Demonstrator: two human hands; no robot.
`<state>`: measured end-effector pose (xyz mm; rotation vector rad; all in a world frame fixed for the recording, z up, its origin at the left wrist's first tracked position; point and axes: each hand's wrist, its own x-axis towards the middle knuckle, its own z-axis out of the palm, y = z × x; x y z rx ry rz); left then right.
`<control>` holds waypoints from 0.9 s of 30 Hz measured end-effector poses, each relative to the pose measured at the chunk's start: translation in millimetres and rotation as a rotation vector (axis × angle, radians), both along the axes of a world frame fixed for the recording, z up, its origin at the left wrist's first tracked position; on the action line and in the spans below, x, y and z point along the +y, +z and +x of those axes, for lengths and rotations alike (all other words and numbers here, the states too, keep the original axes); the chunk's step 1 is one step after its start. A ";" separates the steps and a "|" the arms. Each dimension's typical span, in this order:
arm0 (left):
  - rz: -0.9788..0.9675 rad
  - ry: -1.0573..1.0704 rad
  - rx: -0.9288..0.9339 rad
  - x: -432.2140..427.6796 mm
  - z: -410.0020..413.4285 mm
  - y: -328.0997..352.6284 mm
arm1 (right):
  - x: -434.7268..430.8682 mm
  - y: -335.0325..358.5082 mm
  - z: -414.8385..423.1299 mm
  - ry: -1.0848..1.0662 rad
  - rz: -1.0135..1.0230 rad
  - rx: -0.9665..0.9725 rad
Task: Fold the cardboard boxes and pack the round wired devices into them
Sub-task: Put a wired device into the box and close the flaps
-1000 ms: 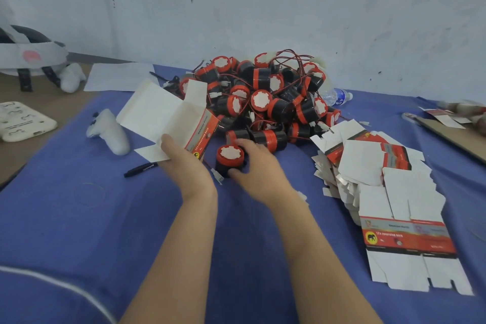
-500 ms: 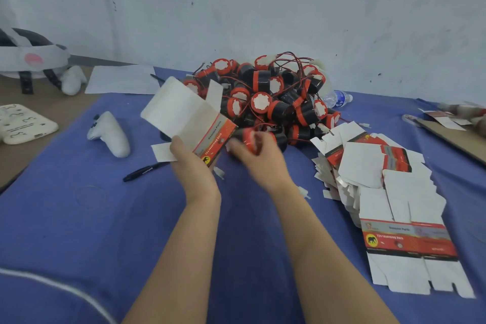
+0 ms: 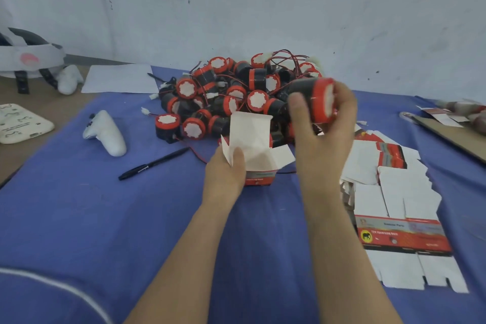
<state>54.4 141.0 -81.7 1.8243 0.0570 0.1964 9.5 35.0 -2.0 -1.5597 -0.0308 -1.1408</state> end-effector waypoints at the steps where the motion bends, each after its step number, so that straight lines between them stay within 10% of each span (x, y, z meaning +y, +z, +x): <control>1: 0.016 0.019 -0.009 0.6 0.2 -0.4 | 2.6 -7.1 2.5 -0.021 -0.098 0.024; 8: -0.120 0.075 0.067 3.1 5.0 0.4 | 16.5 -65.2 27.0 0.053 -0.520 0.576; 11: -0.370 0.037 0.217 3.4 8.2 7.2 | 18.2 -73.0 30.2 0.061 -0.545 0.596; 19: -0.199 -0.019 0.189 3.6 5.0 6.5 | 21.7 -79.0 24.9 -0.021 -0.924 0.690; 27: -0.054 0.009 0.096 6.6 2.5 -0.2 | 8.4 -67.6 21.3 -0.032 -0.635 0.628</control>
